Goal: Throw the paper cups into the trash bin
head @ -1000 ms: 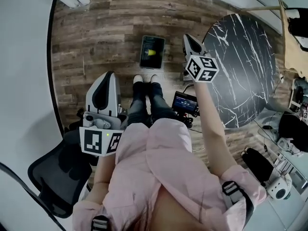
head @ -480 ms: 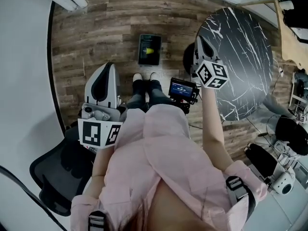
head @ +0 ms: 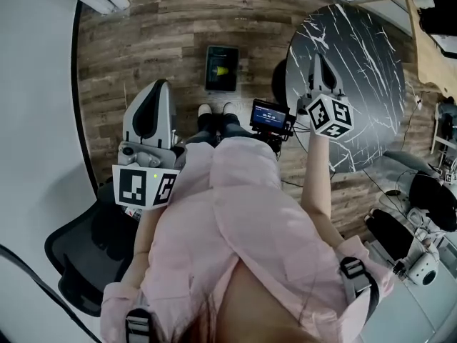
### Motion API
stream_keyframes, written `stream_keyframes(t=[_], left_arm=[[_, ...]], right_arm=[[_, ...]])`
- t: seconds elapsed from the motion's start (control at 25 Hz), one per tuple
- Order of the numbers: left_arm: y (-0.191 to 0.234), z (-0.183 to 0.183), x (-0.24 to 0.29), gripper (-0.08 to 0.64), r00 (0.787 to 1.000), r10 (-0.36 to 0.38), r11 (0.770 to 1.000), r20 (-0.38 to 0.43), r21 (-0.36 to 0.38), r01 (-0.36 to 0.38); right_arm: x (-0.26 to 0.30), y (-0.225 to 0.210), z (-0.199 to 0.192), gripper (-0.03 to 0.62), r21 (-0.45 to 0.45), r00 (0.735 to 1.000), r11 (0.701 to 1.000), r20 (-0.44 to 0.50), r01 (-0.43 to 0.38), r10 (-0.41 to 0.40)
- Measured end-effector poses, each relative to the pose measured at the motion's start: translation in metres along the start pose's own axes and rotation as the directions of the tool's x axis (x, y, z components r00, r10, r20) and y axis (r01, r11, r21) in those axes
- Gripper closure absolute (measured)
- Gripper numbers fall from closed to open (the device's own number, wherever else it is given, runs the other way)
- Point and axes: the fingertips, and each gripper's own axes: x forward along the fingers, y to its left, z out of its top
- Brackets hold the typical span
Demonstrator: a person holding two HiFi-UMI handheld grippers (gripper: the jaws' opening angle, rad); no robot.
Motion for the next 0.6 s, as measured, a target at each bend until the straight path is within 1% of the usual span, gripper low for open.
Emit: stream_keyframes(t=[0.12, 0.24, 0.36, 0.48, 0.6], left_arm=[[0.001, 0.001, 0.002, 0.545, 1.000, 0.006, 1.000, 0.002, 0.003, -0.006], [0.001, 0.000, 0.002, 0.545, 1.000, 0.016, 1.000, 0.002, 0.009, -0.016], [0.001, -0.002, 0.001, 0.545, 1.000, 0.023, 1.000, -0.002, 0.021, -0.023], [0.002, -0.003, -0.001, 0.545, 1.000, 0.029, 0.999, -0.007, 0.029, -0.028], [0.002, -0.005, -0.004, 0.545, 0.999, 0.029, 0.999, -0.013, 0.030, -0.029]], right_arm=[[-0.013, -0.005, 0.012, 0.563, -0.005, 1.000, 1.000, 0.017, 0.024, -0.024], [-0.029, 0.013, 0.019, 0.563, 0.014, 1.000, 1.000, 0.025, -0.002, 0.002], [-0.041, 0.049, 0.024, 0.562, 0.040, 0.997, 0.996, 0.031, -0.073, 0.072], [-0.048, 0.089, 0.026, 0.561, 0.058, 0.988, 0.986, 0.026, -0.156, 0.154], [-0.054, 0.124, 0.028, 0.561, 0.028, 0.974, 0.974, 0.010, -0.227, 0.226]])
